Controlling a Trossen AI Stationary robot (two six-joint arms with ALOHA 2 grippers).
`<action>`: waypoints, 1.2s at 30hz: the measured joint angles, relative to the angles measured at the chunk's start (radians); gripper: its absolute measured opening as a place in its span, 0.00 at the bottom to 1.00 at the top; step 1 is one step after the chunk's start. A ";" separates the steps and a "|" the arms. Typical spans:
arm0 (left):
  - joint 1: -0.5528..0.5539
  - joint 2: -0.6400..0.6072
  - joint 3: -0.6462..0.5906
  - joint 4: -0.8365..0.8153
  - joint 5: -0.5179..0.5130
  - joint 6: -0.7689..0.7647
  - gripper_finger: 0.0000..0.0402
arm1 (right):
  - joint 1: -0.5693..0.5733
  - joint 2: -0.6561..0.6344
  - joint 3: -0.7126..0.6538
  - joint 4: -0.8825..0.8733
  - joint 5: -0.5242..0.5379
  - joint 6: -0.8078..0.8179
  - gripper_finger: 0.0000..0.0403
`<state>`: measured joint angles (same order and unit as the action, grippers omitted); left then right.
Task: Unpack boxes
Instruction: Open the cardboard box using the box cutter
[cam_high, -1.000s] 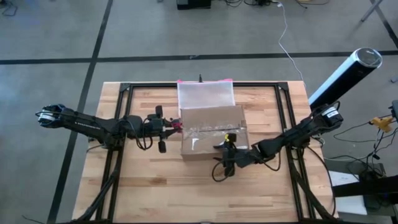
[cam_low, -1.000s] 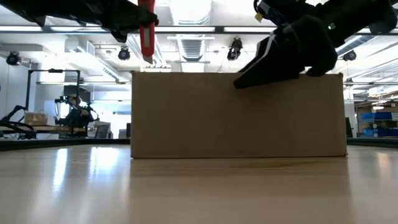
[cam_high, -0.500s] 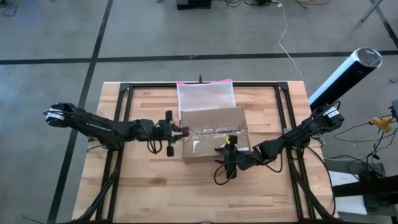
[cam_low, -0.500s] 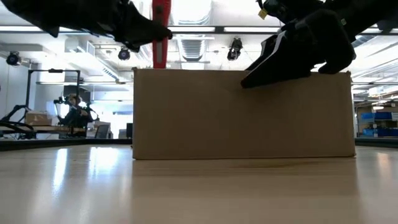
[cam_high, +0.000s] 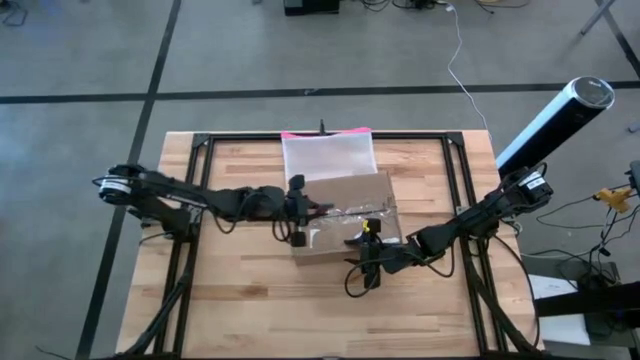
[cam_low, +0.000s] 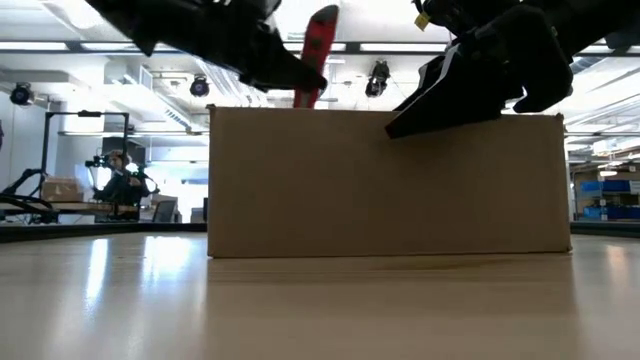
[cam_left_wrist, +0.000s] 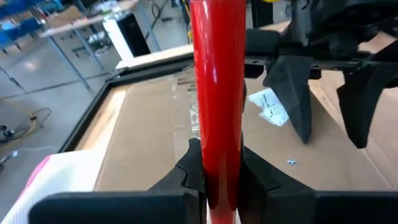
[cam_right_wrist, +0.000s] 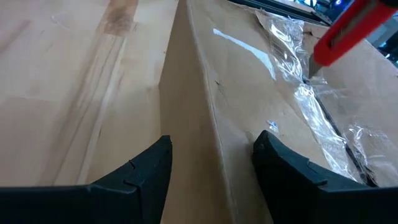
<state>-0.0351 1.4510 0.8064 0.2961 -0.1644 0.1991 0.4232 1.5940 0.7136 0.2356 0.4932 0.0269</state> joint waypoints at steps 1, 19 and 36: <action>0.003 0.011 0.017 -0.017 0.002 0.000 0.09 | 0.000 0.000 0.000 0.000 0.000 0.000 0.49; 0.020 0.034 0.078 -0.115 0.082 -0.035 0.09 | 0.000 0.000 0.000 0.000 0.002 -0.001 0.49; 0.019 0.024 0.083 -0.052 0.115 -0.023 0.09 | 0.000 0.000 0.000 0.001 0.005 -0.001 0.49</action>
<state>-0.0162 1.4747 0.8890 0.2436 -0.0498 0.1757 0.4236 1.5944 0.7136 0.2367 0.4980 0.0257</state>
